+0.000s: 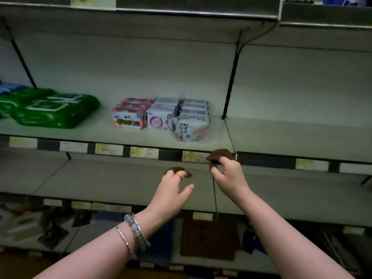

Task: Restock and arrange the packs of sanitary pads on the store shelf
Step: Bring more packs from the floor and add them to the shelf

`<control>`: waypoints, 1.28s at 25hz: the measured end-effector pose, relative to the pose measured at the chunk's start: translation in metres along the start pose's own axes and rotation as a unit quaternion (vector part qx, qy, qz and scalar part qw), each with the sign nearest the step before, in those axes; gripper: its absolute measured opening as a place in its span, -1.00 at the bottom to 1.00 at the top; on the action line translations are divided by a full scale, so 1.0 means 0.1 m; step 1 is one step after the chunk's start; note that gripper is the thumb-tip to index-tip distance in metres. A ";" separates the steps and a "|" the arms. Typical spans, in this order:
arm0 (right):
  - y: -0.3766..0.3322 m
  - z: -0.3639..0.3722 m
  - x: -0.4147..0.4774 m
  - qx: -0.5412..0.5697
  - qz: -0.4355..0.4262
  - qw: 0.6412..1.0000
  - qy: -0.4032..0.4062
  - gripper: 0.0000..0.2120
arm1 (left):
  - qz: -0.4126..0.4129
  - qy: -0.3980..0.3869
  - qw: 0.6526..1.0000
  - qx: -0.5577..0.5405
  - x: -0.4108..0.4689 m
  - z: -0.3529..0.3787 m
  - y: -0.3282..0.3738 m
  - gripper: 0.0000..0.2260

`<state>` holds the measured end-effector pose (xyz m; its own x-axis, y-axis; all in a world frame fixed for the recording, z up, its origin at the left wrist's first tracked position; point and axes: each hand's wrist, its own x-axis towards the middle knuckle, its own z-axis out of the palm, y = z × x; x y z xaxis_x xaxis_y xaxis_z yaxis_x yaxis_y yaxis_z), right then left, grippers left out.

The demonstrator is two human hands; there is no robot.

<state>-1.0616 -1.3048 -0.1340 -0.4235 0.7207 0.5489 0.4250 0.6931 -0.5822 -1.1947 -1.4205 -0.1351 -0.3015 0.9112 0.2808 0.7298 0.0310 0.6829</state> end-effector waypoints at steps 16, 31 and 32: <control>-0.23 0.25 -1.67 0.024 0.141 0.985 -0.100 -0.85 | -0.049 -0.109 0.993 -0.024 -1.41 0.26 -0.48 -0.70; 1.48 0.70 -2.35 0.121 0.257 0.944 -0.167 -0.82 | -0.201 -0.155 0.967 0.008 -1.52 2.13 -0.90 -0.71; 1.59 0.77 -2.42 0.137 0.253 0.943 -0.164 -0.81 | -0.204 -0.154 0.967 0.007 -1.54 2.25 -1.01 -0.72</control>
<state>-0.9532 -1.3699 -0.4062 -0.4651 0.8847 -0.0303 0.4350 0.1987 -0.8782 -1.0835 -1.4718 -0.3995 -0.3706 0.9007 -0.2268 0.5971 0.4181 0.6846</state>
